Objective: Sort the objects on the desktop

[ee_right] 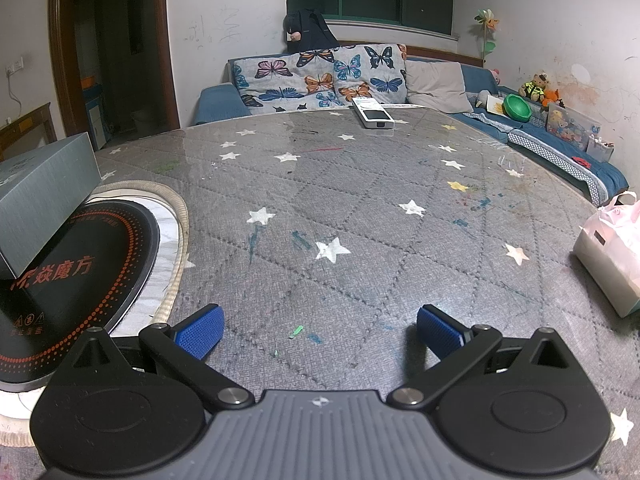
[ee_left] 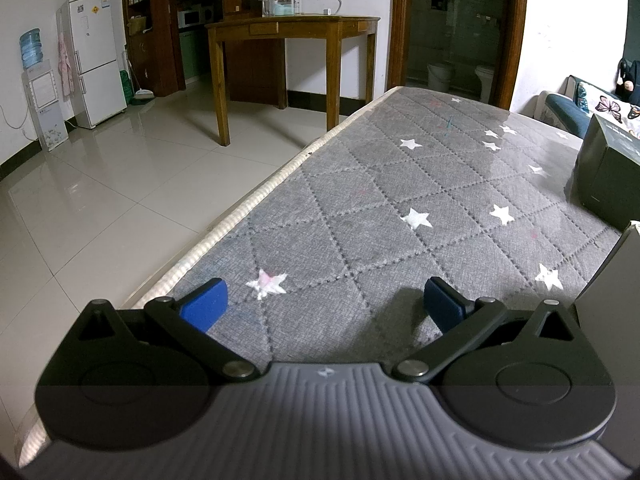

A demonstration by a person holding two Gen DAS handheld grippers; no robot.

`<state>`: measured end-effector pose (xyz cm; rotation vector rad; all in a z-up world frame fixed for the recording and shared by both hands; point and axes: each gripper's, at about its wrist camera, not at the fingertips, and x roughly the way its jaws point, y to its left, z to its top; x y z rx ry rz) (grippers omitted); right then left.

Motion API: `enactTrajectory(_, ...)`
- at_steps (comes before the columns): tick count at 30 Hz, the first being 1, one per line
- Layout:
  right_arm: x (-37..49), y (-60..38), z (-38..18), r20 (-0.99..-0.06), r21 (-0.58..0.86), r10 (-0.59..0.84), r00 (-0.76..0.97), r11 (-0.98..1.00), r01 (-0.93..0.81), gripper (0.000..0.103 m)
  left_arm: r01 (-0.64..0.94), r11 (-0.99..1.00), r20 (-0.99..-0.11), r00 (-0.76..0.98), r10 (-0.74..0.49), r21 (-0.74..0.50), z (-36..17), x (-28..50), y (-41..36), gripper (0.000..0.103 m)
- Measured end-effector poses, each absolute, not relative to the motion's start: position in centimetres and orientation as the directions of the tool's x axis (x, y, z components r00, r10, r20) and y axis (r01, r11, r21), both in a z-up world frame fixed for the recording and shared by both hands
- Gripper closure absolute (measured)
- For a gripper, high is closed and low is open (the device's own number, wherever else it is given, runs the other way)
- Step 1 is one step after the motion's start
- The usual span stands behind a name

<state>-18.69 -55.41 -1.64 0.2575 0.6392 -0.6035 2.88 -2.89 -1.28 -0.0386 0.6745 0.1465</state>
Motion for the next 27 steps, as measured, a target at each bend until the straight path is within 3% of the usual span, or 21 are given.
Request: enactTrajectory(27,-18.68,-55.41,-1.63,-0.626,0.043,-0.446,0.640,0.799,0.599,0.000,-0.148,0.989,-0.625,0.771,0.123,0.012,-1.27,2.87,-2.88,0.000)
